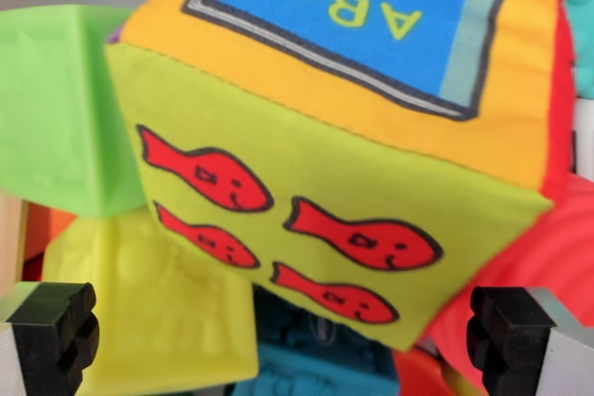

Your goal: Pick an object from the bin

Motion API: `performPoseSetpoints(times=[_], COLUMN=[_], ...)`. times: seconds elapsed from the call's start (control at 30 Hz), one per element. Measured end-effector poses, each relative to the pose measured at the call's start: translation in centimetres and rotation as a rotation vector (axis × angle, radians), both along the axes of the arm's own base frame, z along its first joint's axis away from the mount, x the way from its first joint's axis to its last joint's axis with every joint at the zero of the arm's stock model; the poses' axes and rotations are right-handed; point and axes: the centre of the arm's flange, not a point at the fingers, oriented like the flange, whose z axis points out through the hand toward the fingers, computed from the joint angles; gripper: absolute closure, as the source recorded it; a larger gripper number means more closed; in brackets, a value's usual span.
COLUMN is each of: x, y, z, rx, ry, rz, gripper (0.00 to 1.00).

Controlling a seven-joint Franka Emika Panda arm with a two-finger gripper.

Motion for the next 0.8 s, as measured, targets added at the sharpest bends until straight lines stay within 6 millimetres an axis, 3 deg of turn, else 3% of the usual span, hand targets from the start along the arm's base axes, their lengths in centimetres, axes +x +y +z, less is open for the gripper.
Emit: performPoseSetpoints(times=[0.33,0.5,0.53,0.8], x=[0.1,0.1,0.1,0.1], y=[0.0,0.2,0.2,0.1], z=[-2.7,-3.0,-3.1,-3.4], rx=[0.002,0.003,0.003,0.001], ry=[-0.004,-0.008,-0.008,-0.005], rz=[0.001,0.002,0.003,0.001], gripper=[0.0,0.0,1.0,1.0])
